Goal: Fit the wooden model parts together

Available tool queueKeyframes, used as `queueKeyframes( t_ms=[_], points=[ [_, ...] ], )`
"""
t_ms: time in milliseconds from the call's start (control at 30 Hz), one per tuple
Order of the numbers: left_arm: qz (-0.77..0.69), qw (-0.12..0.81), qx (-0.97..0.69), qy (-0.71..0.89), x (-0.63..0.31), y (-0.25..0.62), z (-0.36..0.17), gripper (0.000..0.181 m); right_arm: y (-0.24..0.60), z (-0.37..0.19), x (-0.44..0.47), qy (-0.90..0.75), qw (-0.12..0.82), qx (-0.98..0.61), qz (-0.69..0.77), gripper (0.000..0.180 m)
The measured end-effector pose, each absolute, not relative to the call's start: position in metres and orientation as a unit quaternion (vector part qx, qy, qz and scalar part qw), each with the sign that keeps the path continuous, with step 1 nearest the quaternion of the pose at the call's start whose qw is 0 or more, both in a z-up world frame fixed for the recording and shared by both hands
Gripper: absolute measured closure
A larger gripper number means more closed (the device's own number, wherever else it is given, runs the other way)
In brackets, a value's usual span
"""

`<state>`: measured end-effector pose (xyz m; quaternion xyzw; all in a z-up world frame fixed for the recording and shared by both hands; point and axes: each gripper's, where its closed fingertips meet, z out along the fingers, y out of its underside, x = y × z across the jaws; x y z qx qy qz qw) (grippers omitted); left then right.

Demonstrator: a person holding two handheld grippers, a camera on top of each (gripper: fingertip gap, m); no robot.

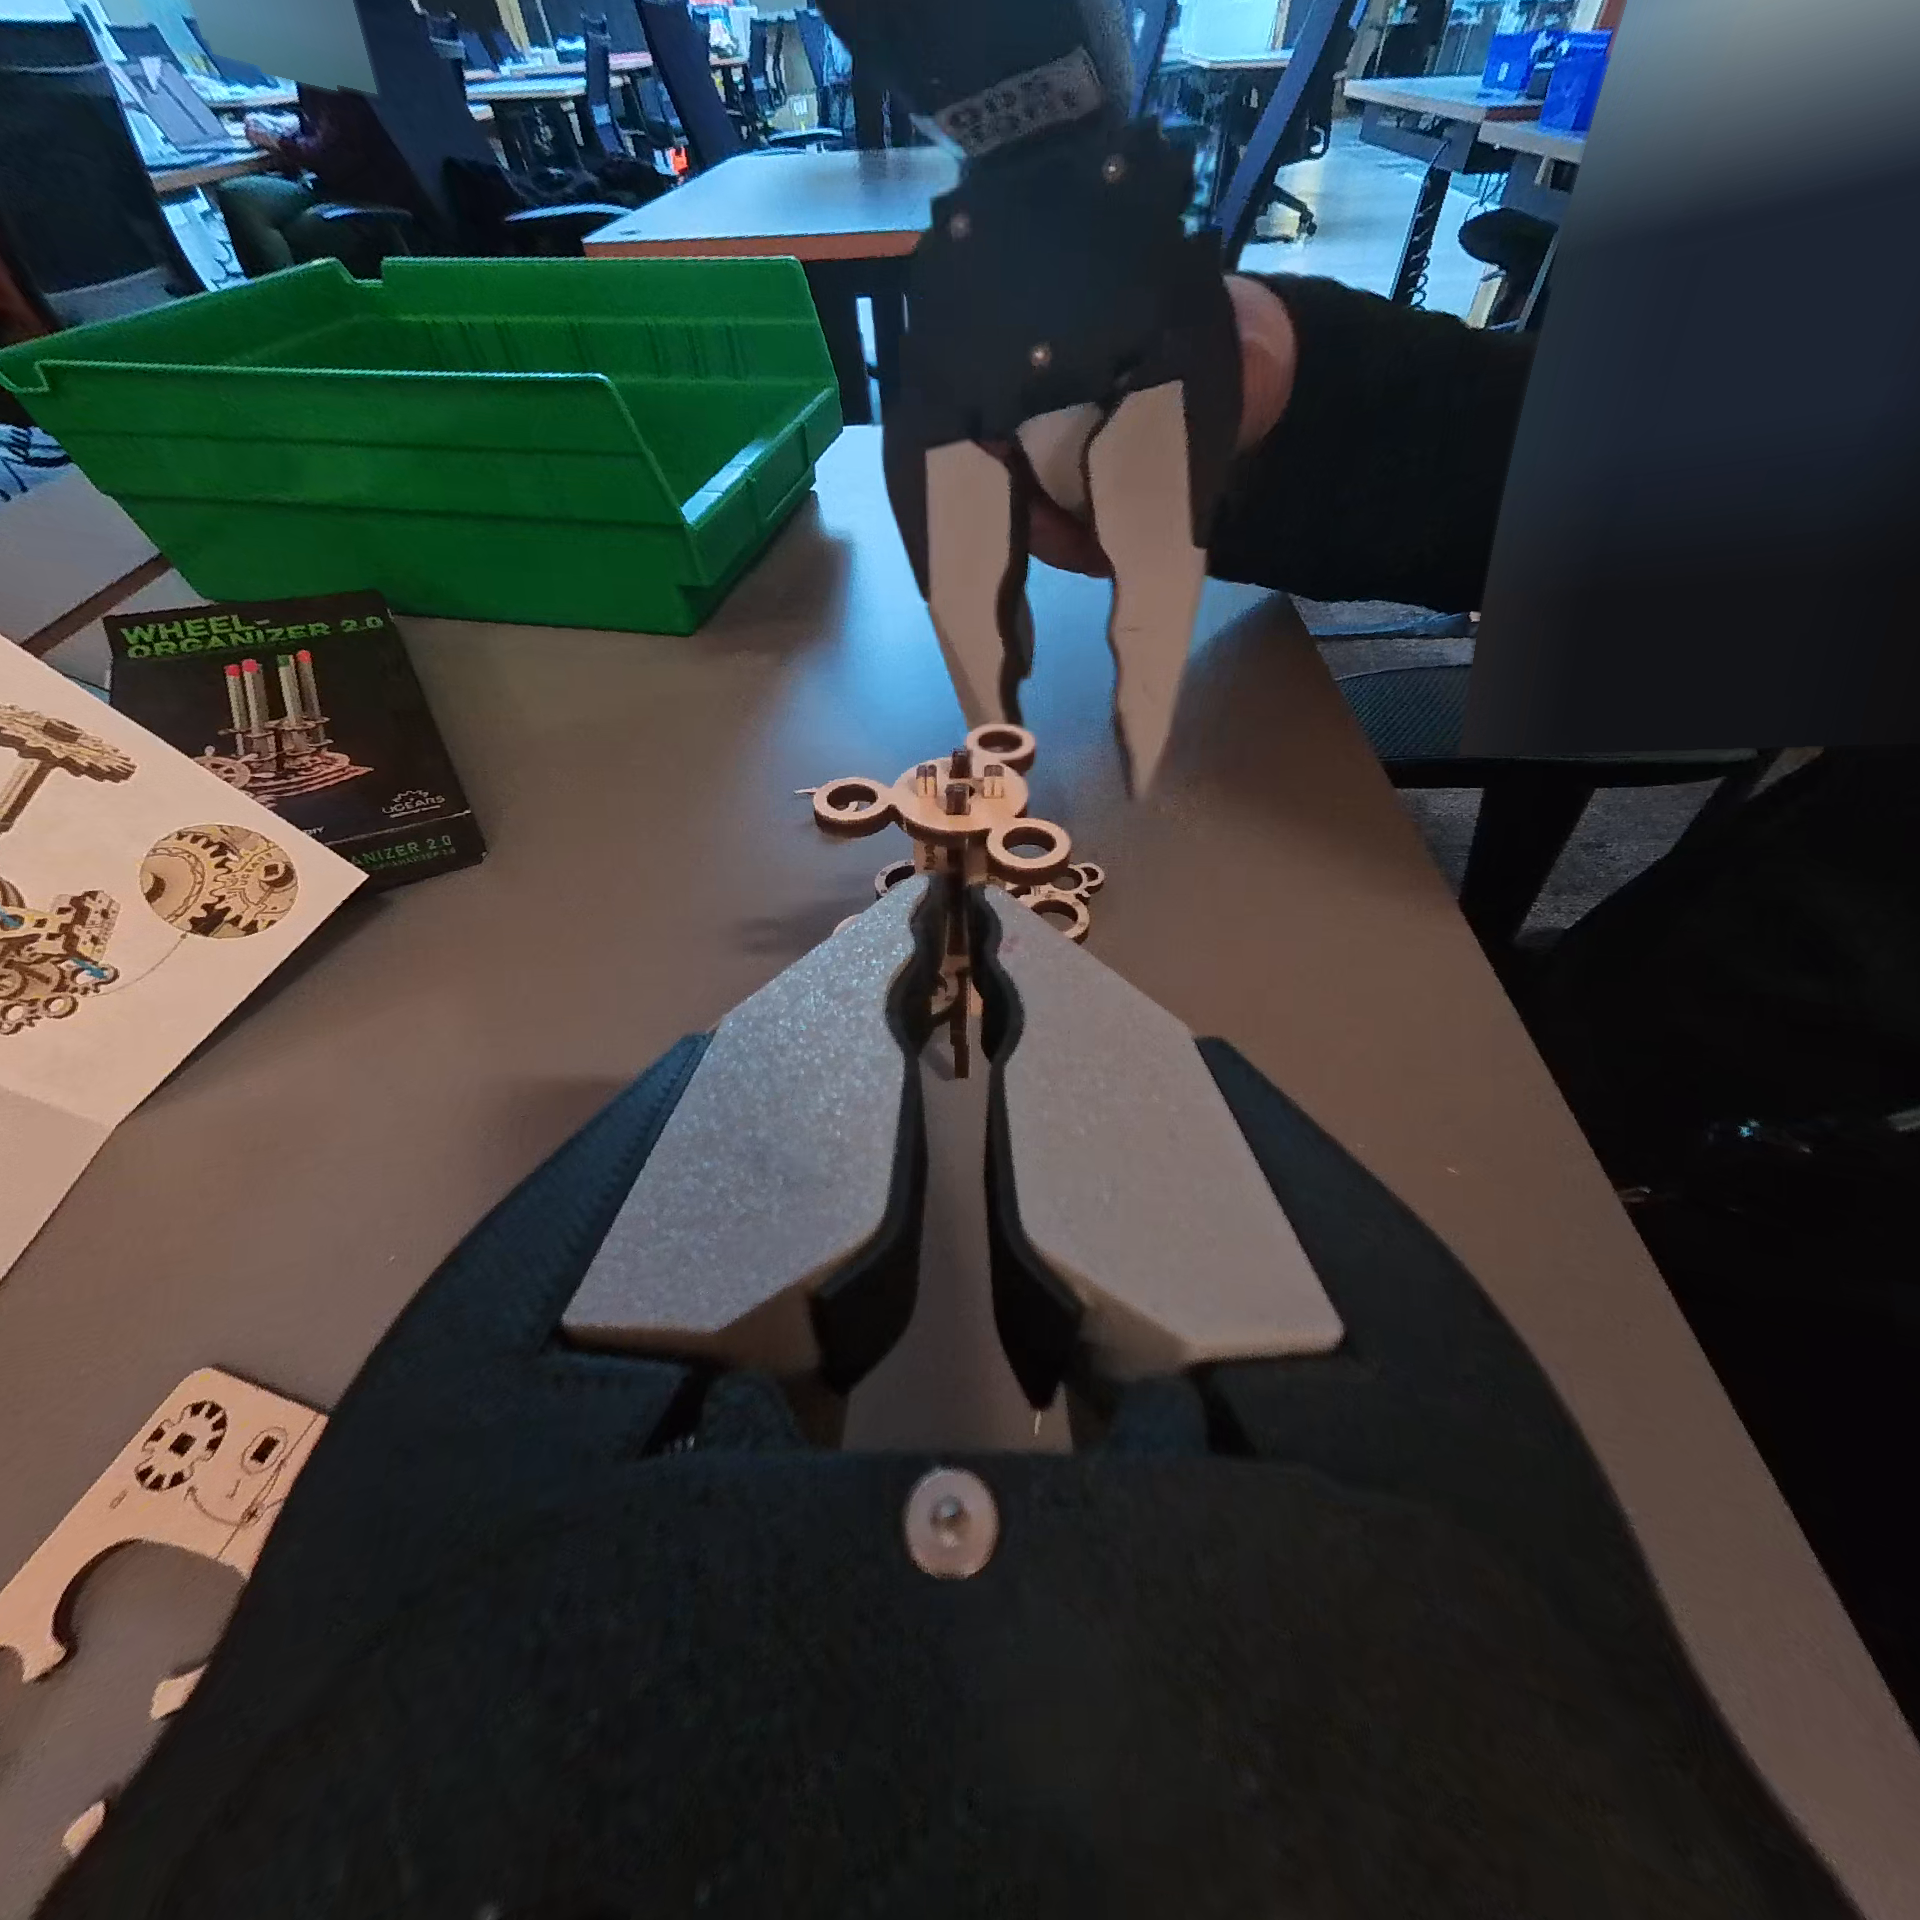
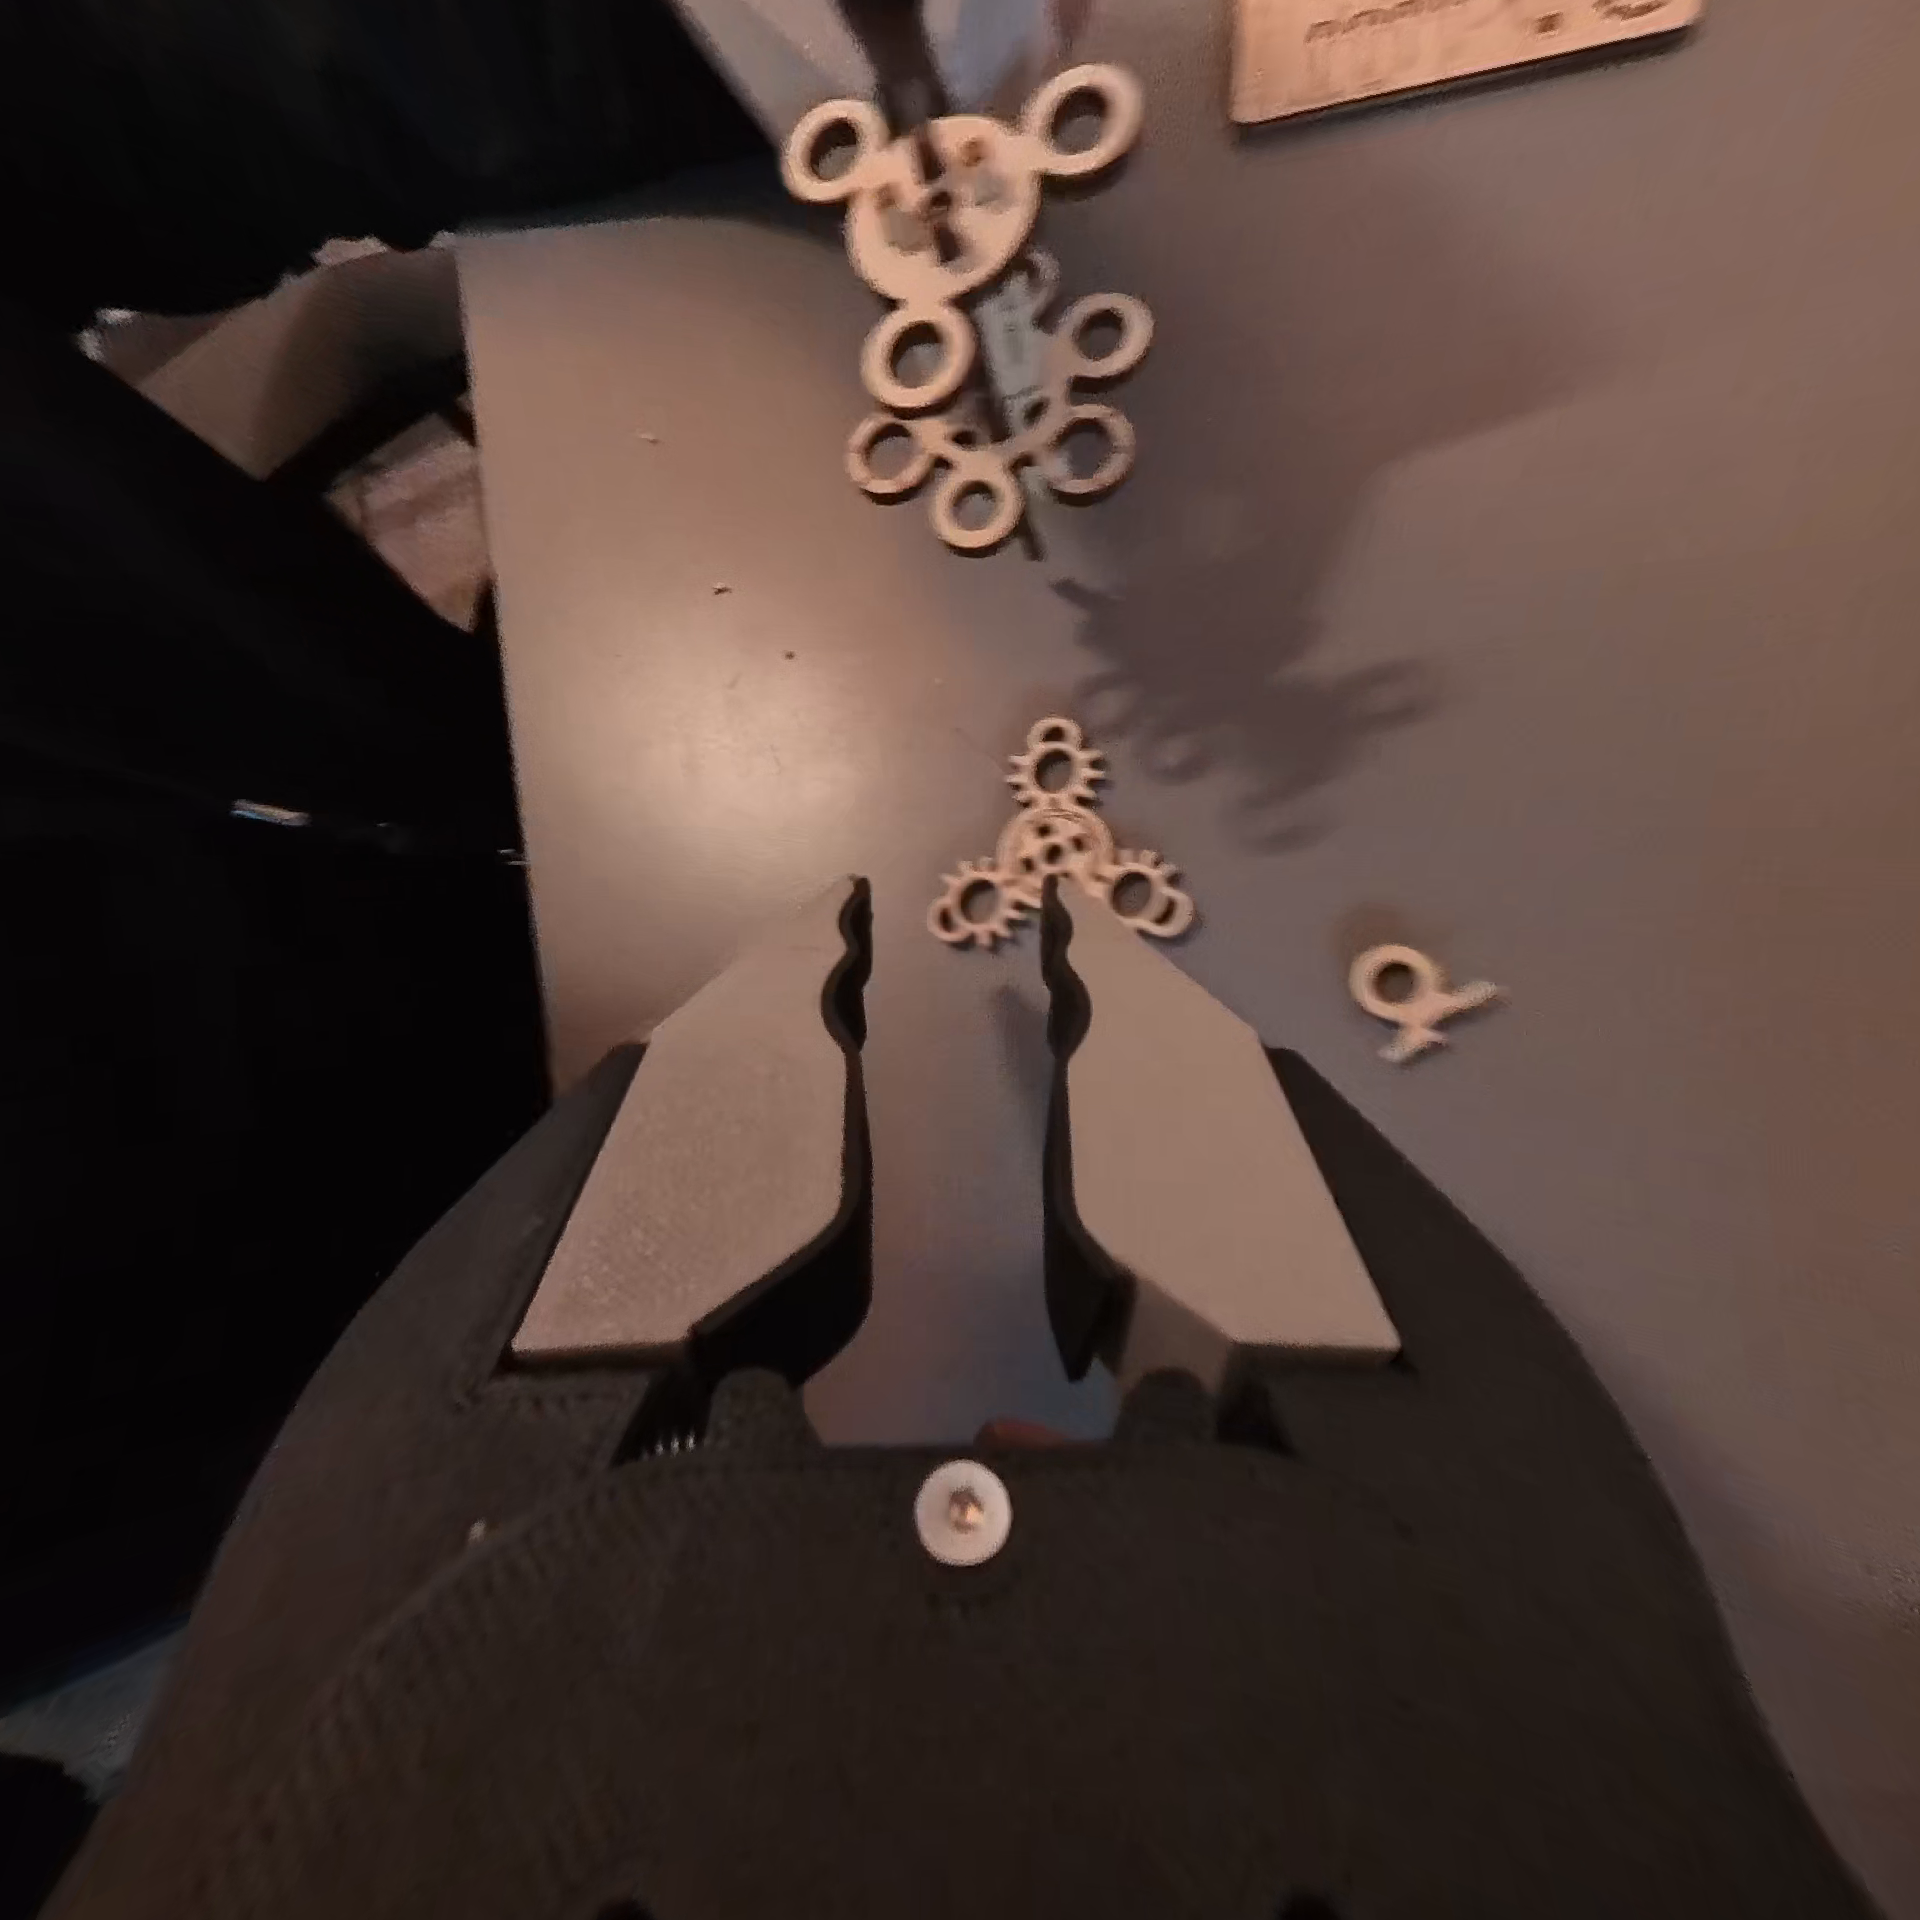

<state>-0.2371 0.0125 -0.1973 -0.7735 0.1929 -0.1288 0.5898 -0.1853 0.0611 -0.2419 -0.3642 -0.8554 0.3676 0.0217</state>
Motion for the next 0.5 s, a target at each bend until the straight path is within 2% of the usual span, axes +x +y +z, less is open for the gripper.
queueKeyframes(
  t_ms=[100,333,433,500],
  points=[
    [-0.130,0.589,-0.774,0.193,-0.237,0.013,-0.198,0.180,0.081,-0.248,-0.199,-0.866,0.061,-0.364,0.337,0.150],
    [-0.130,0.589,-0.774,0.192,-0.237,0.013,-0.198,0.180,0.067,-0.266,-0.200,-0.906,0.042,-0.275,0.318,0.135],
    [-0.129,0.589,-0.774,0.193,-0.237,0.013,-0.198,0.180,0.067,-0.268,-0.201,-0.917,0.031,-0.250,0.308,0.144],
    [-0.128,0.589,-0.774,0.194,-0.237,0.012,-0.197,0.180,0.066,-0.268,-0.190,-0.921,-0.010,-0.241,0.306,0.158]
  ],
)
